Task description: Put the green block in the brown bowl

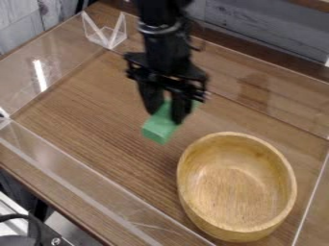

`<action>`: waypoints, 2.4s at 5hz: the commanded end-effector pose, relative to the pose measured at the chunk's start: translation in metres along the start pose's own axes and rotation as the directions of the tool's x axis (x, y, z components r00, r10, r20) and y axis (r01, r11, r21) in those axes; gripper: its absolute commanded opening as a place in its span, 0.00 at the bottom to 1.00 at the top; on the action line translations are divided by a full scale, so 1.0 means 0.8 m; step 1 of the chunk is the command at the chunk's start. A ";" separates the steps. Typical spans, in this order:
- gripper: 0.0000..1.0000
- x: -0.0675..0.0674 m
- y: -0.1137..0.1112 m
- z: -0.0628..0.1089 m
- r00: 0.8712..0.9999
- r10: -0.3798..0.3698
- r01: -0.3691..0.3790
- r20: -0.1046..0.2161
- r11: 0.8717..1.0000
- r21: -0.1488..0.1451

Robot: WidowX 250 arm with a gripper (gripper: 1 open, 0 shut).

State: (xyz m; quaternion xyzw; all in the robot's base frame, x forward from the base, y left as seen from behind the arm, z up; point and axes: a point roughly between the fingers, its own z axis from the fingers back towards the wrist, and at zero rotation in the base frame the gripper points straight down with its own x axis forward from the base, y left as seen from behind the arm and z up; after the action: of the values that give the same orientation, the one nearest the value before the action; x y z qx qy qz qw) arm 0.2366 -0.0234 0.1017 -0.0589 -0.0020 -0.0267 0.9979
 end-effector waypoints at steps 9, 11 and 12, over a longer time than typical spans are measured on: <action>0.00 -0.012 -0.141 0.065 0.986 0.006 -0.005 0.164 1.000 -0.010; 0.00 -0.020 -0.146 0.031 0.984 -0.014 0.015 0.177 1.000 -0.004; 0.00 -0.023 -0.147 0.019 0.984 -0.015 0.017 0.176 1.000 -0.006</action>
State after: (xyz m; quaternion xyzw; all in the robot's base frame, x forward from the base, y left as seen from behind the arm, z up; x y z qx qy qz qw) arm 0.2090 -0.1343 0.1222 -0.0566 -0.0743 -0.0257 0.9953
